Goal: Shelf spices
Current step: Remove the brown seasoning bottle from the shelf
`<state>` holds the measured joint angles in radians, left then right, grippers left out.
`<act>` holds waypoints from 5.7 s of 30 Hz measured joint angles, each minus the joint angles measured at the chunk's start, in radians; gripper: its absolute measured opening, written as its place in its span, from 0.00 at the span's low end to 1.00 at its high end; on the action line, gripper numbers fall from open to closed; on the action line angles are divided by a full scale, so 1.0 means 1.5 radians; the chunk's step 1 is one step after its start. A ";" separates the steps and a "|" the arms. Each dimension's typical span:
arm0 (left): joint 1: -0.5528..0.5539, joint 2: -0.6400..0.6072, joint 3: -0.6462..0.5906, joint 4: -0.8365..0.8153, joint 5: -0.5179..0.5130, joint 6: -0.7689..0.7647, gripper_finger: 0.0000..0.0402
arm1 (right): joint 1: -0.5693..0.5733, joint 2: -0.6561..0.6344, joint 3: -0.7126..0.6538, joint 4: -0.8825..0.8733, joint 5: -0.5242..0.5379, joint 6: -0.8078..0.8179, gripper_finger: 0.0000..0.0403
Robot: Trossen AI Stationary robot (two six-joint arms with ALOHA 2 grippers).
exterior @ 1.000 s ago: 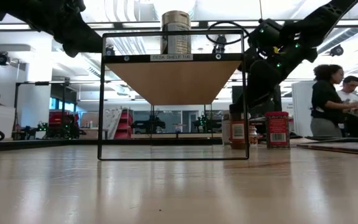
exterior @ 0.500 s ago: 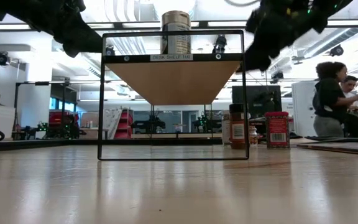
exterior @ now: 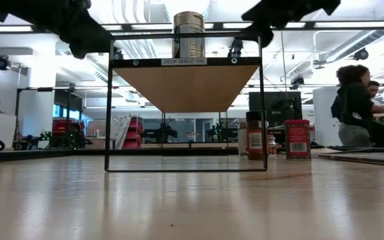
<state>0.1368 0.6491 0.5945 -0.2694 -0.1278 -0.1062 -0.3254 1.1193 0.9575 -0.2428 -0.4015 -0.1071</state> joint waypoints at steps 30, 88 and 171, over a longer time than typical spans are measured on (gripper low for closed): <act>0.000 0.000 0.000 0.023 0.065 0.027 0.49 | 0.053 0.254 0.168 0.040 -0.106 -0.094 0.79; 0.000 0.000 0.000 0.014 0.076 0.027 0.52 | 0.079 0.412 0.265 0.082 -0.146 -0.121 0.63; 0.000 0.061 0.000 0.109 0.080 0.009 0.49 | 0.243 -0.028 -0.464 0.470 0.204 0.339 0.63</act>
<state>0.1371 0.7403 0.5945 -0.1059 -0.0082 -0.0929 0.0389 1.0772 0.2613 0.4617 -0.0952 0.4015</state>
